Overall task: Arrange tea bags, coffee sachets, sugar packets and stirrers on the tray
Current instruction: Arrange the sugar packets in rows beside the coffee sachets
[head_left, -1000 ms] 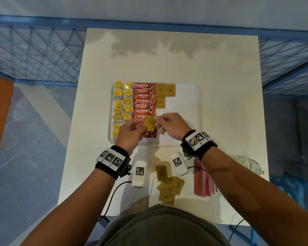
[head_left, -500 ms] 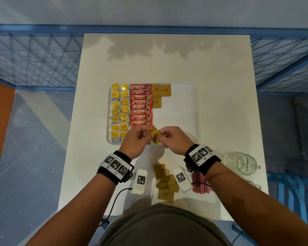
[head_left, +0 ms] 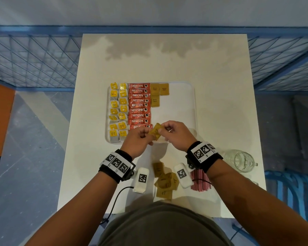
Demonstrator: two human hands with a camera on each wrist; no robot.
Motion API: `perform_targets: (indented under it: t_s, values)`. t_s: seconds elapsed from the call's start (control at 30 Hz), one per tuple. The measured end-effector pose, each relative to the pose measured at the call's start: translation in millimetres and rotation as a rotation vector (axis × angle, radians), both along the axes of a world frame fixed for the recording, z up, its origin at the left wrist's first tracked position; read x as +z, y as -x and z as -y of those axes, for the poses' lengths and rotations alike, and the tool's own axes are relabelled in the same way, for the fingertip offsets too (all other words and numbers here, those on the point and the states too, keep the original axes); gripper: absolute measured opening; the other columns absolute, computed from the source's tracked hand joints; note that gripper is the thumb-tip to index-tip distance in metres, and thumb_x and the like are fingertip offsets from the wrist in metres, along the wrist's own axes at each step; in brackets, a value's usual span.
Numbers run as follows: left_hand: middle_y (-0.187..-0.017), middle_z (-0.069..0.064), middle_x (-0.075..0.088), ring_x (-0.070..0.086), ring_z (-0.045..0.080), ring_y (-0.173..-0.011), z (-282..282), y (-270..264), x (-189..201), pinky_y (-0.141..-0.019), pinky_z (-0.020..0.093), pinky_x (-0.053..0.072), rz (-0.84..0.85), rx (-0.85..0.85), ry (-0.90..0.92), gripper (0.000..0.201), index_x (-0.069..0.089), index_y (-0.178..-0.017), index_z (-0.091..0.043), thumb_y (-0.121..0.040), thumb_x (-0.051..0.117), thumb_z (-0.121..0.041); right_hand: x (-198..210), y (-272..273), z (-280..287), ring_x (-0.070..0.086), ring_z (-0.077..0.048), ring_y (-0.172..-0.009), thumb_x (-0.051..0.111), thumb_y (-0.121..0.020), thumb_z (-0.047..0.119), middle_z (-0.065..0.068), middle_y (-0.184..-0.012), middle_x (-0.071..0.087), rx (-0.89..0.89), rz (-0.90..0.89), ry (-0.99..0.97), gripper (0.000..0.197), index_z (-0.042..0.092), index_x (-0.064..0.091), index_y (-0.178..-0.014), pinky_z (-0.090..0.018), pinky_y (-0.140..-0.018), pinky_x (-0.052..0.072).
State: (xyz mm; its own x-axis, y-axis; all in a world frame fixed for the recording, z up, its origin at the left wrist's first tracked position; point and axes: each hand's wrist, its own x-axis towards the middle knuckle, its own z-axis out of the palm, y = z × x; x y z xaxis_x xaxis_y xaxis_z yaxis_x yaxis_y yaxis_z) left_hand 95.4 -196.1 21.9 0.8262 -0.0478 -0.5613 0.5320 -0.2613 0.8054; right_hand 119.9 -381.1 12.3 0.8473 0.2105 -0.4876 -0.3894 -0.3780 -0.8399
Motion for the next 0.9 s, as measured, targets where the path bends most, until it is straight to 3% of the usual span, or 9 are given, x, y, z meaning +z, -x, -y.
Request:
perform_targets:
  t_s: [0.17,0.4,0.5,0.57,0.67,0.77,0.83,0.9]
  values:
    - [-0.087,0.008,0.077,0.069,0.018,-0.071,1,-4,-4,-0.058,0.023,0.046,-0.057,0.11,0.062,0.008,0.072,-0.096,-0.006,-0.089,0.07,-0.009,-6,4,-2,0.066,-0.007,-0.064,0.068,-0.096,0.025,0.004,-0.081,0.07,-0.028,-0.034,-0.02,0.009,0.016,0.071,-0.098,-0.019,-0.062,0.051]
    - [-0.082,0.011,0.073,0.067,0.012,-0.065,1,4,-14,-0.054,0.014,0.046,-0.045,-0.004,-0.028,0.006,0.07,-0.093,-0.002,-0.089,0.069,-0.006,-11,-4,-2,0.065,-0.003,-0.063,0.066,-0.097,0.028,0.009,-0.074,0.07,-0.028,-0.008,0.034,0.013,0.018,0.073,-0.094,-0.021,-0.064,0.052]
    - [-0.081,0.014,0.073,0.066,0.014,-0.064,-1,10,-23,-0.062,0.023,0.053,-0.028,-0.082,-0.067,0.004,0.069,-0.092,-0.007,-0.09,0.07,-0.01,-14,-24,1,0.068,-0.008,-0.068,0.065,-0.097,0.03,0.005,-0.077,0.073,-0.034,0.013,0.076,0.014,0.02,0.073,-0.091,-0.025,-0.066,0.053]
    - [-0.078,0.01,0.073,0.064,0.014,-0.064,-3,15,-30,-0.069,0.029,0.054,-0.042,-0.137,-0.099,0.005,0.069,-0.091,-0.008,-0.091,0.071,-0.013,-15,-43,3,0.068,-0.007,-0.068,0.062,-0.1,0.028,0.009,-0.079,0.072,-0.036,0.043,0.132,0.015,0.02,0.073,-0.093,-0.016,-0.062,0.049]
    - [-0.072,-0.006,0.068,0.062,0.012,-0.066,-6,23,-34,-0.07,0.027,0.052,-0.036,-0.267,-0.199,0.009,0.07,-0.089,-0.01,-0.089,0.071,-0.019,-18,-75,7,0.064,-0.006,-0.065,0.058,-0.102,0.024,0.011,-0.074,0.066,-0.079,0.076,0.209,0.019,0.015,0.074,-0.097,-0.008,-0.05,0.041]
    - [-0.073,-0.01,0.067,0.061,0.007,-0.069,-7,30,-36,-0.068,0.024,0.047,-0.029,-0.423,-0.317,0.01,0.072,-0.079,-0.018,-0.085,0.072,-0.025,-28,-102,9,0.067,-0.021,-0.069,0.059,-0.099,0.024,0.003,-0.069,0.067,-0.11,0.081,0.287,0.025,0.011,0.074,-0.084,-0.022,-0.056,0.048]
    - [-0.074,-0.013,0.066,0.06,0.003,-0.07,-7,35,-38,-0.064,0.02,0.041,-0.059,-0.513,-0.401,0.016,0.07,-0.074,-0.023,-0.083,0.074,-0.036,-35,-114,7,0.067,-0.026,-0.07,0.061,-0.096,0.025,-0.009,-0.072,0.071,-0.124,0.077,0.338,0.03,0.003,0.076,-0.082,-0.033,-0.062,0.055]
    - [-0.077,-0.012,0.066,0.06,0.004,-0.074,-7,39,-41,-0.066,0.02,0.043,-0.085,-0.578,-0.478,0.024,0.068,-0.076,-0.025,-0.081,0.075,-0.047,-39,-121,5,0.06,-0.021,-0.065,0.061,-0.095,0.024,-0.019,-0.083,0.074,-0.137,0.069,0.384,0.031,-0.002,0.076,-0.086,-0.029,-0.06,0.05]
